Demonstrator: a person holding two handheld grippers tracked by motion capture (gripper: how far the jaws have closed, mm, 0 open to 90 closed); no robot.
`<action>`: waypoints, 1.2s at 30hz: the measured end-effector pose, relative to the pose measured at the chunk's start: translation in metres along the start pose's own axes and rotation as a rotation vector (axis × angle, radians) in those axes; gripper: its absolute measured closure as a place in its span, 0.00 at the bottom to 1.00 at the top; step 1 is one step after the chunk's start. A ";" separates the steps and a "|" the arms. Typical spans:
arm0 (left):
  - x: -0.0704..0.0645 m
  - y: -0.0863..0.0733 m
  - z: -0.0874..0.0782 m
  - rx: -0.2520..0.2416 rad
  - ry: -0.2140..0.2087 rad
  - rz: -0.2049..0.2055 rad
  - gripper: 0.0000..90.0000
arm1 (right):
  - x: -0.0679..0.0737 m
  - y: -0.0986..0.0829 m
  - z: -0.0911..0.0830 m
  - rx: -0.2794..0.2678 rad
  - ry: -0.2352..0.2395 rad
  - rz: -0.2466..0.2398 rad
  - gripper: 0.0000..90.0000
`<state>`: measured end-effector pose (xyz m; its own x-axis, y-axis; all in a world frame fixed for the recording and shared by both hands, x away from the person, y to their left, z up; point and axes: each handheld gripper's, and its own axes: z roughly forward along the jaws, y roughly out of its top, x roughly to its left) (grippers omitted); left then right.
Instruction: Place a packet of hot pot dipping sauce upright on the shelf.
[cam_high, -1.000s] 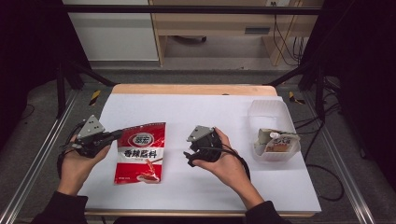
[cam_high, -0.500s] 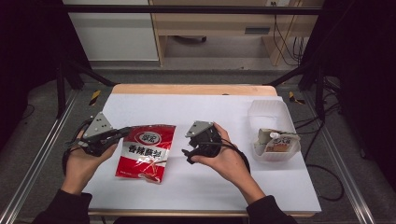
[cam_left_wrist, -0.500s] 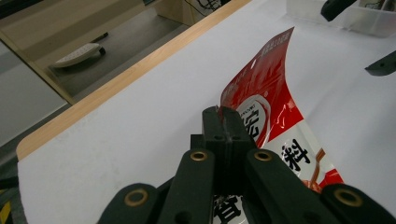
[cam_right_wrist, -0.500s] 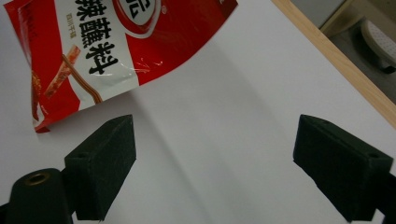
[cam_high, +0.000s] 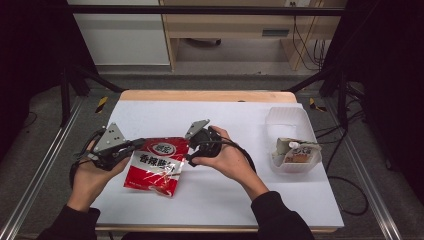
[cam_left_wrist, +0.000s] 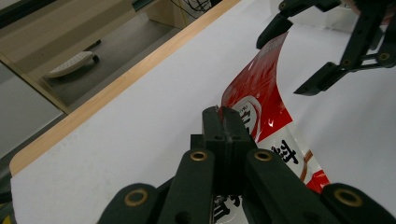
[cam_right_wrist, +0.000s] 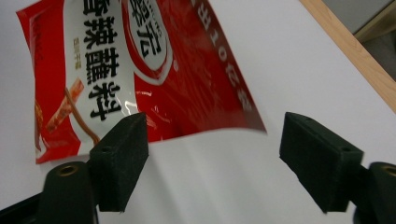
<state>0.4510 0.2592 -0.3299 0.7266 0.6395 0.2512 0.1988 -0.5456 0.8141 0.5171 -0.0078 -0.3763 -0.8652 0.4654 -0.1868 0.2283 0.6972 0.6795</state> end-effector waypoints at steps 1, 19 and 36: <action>-0.001 0.001 -0.001 0.001 -0.003 0.004 1.00 | 0.000 0.001 0.001 -0.001 0.005 0.000 0.29; -0.010 0.011 -0.005 0.000 -0.026 0.040 1.00 | -0.001 0.022 0.004 0.030 0.130 -0.082 0.64; -0.006 0.009 -0.003 0.011 -0.044 0.021 1.00 | 0.003 0.023 0.007 0.071 0.178 -0.111 0.99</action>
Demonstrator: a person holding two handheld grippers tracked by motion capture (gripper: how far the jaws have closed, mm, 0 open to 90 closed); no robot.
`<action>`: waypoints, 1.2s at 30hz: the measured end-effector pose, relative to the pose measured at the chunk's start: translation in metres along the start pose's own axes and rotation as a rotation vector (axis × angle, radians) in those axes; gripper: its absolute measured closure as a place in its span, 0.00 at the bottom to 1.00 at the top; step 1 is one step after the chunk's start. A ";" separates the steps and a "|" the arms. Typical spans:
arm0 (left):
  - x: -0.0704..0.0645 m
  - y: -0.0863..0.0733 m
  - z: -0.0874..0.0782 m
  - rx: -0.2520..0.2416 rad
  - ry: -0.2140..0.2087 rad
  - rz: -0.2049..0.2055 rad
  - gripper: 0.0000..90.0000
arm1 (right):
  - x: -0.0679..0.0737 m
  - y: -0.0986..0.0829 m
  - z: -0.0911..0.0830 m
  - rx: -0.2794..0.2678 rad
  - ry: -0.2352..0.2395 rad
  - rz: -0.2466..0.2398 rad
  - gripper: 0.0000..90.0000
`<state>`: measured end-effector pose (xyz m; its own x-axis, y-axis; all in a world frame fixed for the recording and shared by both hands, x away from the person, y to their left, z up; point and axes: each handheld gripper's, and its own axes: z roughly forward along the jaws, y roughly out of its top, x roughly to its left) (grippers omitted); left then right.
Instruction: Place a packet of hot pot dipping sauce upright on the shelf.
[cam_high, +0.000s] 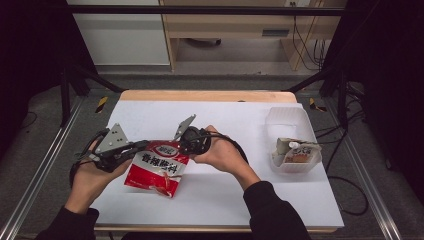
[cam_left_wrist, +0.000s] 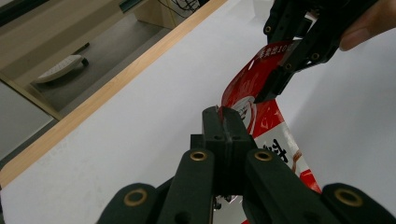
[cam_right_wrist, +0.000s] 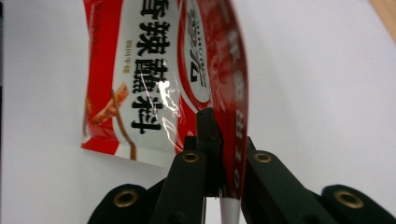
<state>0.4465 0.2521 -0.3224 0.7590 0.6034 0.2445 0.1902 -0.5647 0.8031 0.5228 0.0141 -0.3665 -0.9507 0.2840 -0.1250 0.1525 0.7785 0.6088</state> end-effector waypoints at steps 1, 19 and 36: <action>0.002 -0.001 0.000 -0.003 -0.004 -0.010 1.00 | 0.000 0.000 0.000 0.000 0.009 -0.002 0.99; 0.015 -0.043 0.009 -0.026 0.037 -0.145 0.35 | -0.004 -0.003 -0.002 0.010 0.003 0.007 1.00; 0.025 -0.086 0.013 0.001 0.095 -0.242 0.15 | -0.005 -0.002 -0.015 0.002 0.013 0.032 1.00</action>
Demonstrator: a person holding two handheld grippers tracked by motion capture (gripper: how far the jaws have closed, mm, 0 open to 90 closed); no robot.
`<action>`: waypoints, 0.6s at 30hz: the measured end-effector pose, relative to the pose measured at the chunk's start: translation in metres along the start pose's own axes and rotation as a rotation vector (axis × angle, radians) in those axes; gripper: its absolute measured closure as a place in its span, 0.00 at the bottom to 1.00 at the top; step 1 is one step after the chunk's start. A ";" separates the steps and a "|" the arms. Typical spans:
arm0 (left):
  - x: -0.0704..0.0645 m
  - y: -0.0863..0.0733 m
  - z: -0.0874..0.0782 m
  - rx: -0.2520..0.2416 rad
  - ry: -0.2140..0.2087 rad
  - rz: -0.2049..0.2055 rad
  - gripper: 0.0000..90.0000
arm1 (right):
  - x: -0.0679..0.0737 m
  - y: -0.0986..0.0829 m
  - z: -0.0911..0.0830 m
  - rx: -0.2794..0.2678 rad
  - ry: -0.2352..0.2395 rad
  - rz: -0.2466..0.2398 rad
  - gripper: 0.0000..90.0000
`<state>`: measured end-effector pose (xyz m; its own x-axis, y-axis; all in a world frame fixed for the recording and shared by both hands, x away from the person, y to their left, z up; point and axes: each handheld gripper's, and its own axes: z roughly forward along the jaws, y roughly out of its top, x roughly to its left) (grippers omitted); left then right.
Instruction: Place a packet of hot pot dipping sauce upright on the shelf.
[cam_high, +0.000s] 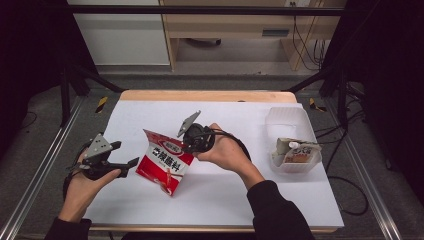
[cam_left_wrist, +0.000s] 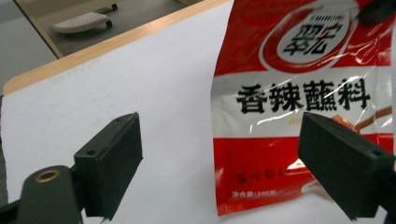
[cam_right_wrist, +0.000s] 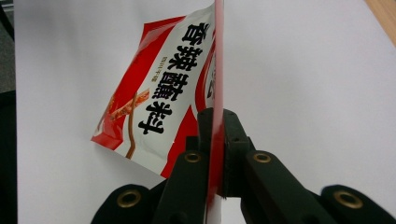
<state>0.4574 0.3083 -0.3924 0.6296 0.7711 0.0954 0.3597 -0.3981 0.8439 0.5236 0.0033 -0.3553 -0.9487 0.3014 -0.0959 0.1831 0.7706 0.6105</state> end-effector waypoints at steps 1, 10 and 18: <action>0.001 -0.002 -0.001 0.000 0.006 -0.003 0.15 | 0.000 0.001 -0.002 0.003 0.002 0.002 1.00; 0.009 -0.022 0.003 0.007 0.016 -0.028 0.10 | 0.002 0.011 -0.031 -0.001 0.007 -0.014 1.00; 0.009 -0.031 0.006 0.007 0.036 -0.040 0.10 | 0.001 0.015 -0.062 0.026 -0.010 -0.056 1.00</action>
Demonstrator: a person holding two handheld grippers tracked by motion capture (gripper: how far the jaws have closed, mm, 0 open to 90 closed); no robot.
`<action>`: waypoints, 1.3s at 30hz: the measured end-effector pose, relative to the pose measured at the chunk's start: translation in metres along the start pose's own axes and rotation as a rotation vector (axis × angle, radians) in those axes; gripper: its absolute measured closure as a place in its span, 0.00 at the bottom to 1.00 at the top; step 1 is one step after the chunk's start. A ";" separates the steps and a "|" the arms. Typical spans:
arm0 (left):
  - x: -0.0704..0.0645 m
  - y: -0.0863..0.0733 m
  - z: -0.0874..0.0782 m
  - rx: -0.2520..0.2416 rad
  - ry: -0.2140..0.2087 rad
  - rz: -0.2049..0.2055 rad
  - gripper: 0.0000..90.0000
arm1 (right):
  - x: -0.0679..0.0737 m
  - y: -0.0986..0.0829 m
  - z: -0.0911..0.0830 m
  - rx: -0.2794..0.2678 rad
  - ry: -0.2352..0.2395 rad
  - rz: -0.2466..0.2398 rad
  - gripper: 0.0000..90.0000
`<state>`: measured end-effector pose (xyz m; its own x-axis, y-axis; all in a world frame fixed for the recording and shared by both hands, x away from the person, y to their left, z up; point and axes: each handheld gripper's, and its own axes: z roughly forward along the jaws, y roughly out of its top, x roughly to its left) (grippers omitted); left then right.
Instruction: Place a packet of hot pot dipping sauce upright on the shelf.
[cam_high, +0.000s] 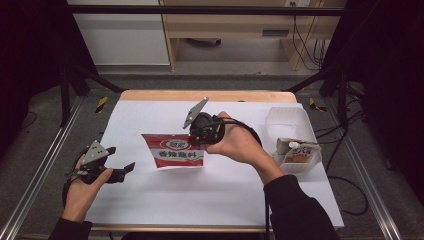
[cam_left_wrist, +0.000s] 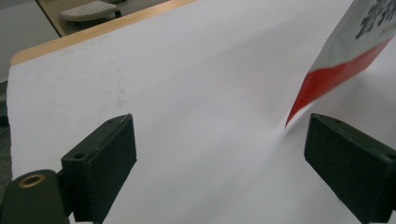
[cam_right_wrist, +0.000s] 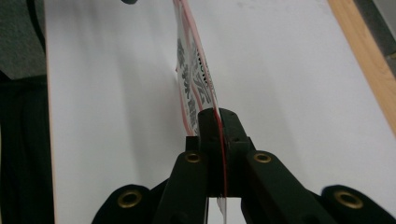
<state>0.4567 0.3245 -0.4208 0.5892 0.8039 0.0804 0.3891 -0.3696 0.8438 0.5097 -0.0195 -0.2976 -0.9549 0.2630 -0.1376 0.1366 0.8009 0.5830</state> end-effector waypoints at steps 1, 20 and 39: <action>0.000 -0.001 0.001 0.000 0.000 -0.003 0.10 | -0.001 0.000 -0.004 0.008 -0.009 -0.004 1.00; -0.003 -0.012 0.007 -0.016 0.058 -0.014 0.09 | -0.047 -0.046 -0.068 -0.005 -0.104 0.106 1.00; -0.004 -0.017 0.009 -0.002 0.072 -0.022 0.08 | -0.078 -0.079 -0.124 -0.063 -0.217 0.196 1.00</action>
<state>0.4541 0.3234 -0.4401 0.5279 0.8433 0.1003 0.3997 -0.3509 0.8468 0.5412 -0.1698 -0.2339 -0.8324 0.5237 -0.1813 0.2899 0.6903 0.6629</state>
